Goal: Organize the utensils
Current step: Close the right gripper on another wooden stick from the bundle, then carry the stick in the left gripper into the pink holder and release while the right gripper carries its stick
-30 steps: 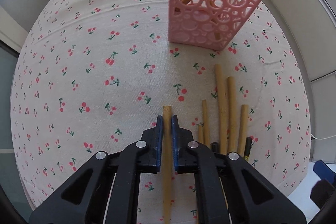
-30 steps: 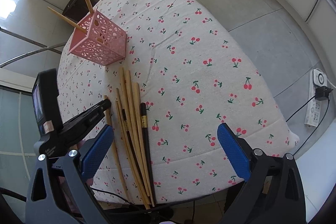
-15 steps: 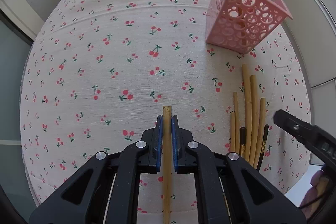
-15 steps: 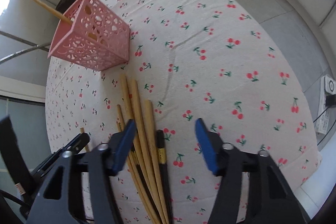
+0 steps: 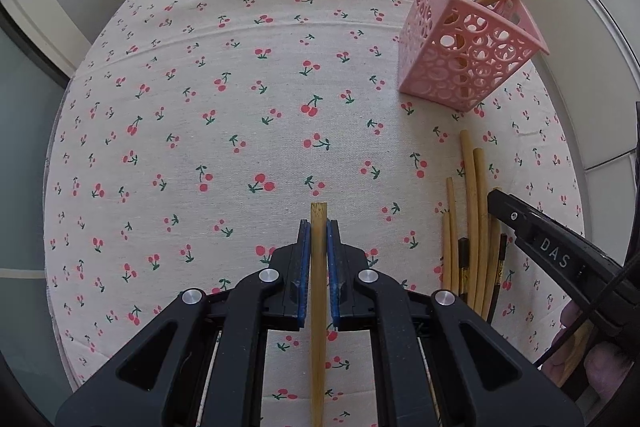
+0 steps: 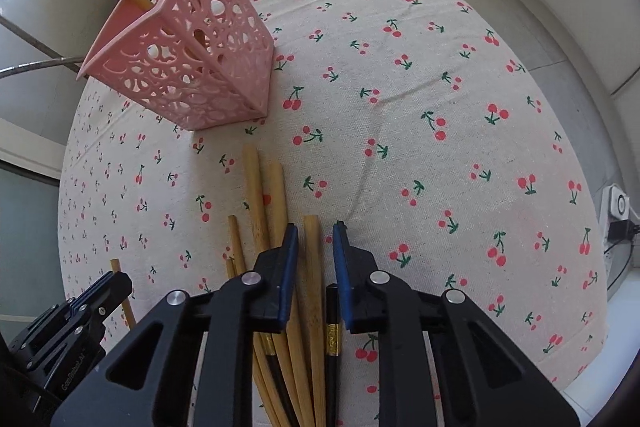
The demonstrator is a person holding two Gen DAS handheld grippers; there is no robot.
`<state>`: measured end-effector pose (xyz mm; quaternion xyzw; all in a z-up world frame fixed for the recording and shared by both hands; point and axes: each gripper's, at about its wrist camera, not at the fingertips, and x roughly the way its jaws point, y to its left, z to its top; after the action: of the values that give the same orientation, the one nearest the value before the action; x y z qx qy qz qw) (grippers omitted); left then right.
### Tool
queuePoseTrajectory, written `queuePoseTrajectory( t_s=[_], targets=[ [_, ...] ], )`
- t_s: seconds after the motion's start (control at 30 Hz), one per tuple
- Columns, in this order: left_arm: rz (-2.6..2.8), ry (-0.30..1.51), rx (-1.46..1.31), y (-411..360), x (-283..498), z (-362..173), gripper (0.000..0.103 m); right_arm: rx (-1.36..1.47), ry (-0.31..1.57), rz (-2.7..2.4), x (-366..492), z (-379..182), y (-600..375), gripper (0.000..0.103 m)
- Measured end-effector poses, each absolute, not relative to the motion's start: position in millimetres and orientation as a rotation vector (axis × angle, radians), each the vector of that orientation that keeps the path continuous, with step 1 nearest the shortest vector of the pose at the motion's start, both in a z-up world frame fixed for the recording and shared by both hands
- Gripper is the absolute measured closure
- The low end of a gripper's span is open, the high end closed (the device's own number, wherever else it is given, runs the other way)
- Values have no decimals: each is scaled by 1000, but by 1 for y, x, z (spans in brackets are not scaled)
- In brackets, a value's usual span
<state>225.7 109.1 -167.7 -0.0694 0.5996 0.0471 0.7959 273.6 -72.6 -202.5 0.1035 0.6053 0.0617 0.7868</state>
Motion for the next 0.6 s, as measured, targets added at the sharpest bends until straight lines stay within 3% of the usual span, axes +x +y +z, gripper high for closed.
queuePoseTrajectory(
  t_s=[0.1,0.13,0.33,0.6],
  targets=[
    [108,1273,-149,110,226,-166,95,184,1280,137,273,-204,-58,87],
    [107,1264,-148,111,225,-164,96,173,1274,138,273,-205,-54,95],
    [91,1138,-167,115,217,-137,96,231,1206,170,274,-197,-58,95],
    [54,975,-228,125,198,-87,96,303,1058,227,260,-140,-83,95]
  ],
)
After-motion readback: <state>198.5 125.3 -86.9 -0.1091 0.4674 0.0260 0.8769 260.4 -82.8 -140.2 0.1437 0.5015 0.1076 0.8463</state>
